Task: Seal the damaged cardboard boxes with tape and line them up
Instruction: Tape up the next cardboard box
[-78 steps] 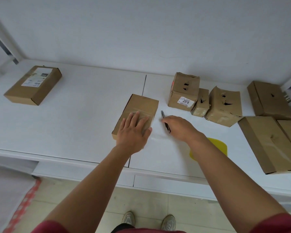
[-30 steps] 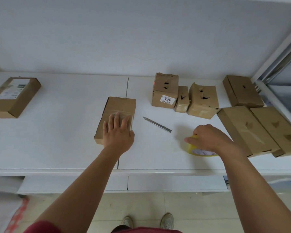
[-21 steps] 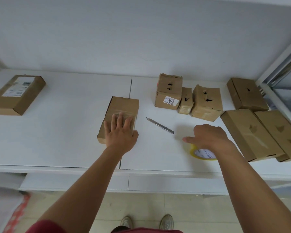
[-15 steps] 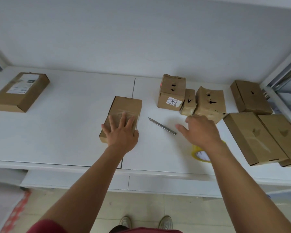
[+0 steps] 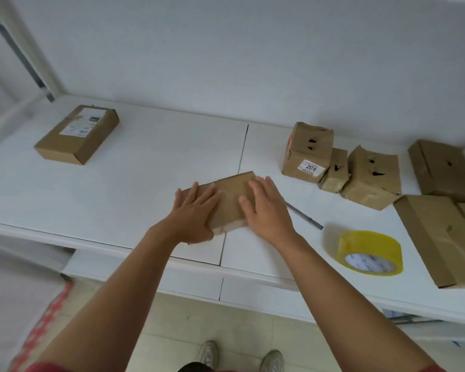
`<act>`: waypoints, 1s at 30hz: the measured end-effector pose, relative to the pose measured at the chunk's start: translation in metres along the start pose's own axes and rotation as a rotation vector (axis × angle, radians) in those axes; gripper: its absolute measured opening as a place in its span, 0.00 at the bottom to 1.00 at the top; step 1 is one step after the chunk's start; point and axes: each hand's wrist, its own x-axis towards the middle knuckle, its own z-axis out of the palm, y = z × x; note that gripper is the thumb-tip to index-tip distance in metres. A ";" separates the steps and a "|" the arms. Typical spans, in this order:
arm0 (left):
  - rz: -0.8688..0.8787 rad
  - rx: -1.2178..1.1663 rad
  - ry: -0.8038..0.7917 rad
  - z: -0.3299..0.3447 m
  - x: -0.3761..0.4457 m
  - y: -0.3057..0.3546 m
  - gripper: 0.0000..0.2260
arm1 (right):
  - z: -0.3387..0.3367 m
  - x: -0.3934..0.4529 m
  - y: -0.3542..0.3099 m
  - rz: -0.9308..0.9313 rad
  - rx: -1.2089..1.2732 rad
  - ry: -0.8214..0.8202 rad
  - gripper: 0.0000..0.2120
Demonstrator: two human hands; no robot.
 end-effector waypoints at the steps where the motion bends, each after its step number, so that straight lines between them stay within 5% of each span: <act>1: 0.029 0.010 -0.030 0.000 -0.004 -0.006 0.45 | 0.002 0.002 -0.001 -0.023 -0.056 -0.024 0.25; 7: 0.108 -0.273 -0.074 0.004 -0.012 -0.025 0.43 | 0.018 0.002 -0.003 -0.015 -0.196 -0.289 0.35; 10: -0.078 -0.551 0.225 0.003 -0.006 -0.021 0.31 | 0.023 -0.001 -0.007 0.040 -0.228 -0.260 0.31; 12: -0.244 -0.486 0.409 0.001 0.005 -0.012 0.24 | 0.022 0.007 -0.015 0.081 -0.225 -0.204 0.25; 16: -0.377 -0.224 0.433 -0.003 0.025 0.005 0.23 | 0.027 0.030 -0.039 0.104 -0.323 -0.081 0.20; 23: -0.393 -0.069 0.387 0.005 0.035 0.007 0.19 | 0.045 0.039 -0.047 0.162 -0.425 -0.090 0.22; 30: -0.378 -0.154 0.395 0.010 0.034 0.006 0.18 | 0.050 0.050 -0.042 0.253 -0.328 -0.133 0.22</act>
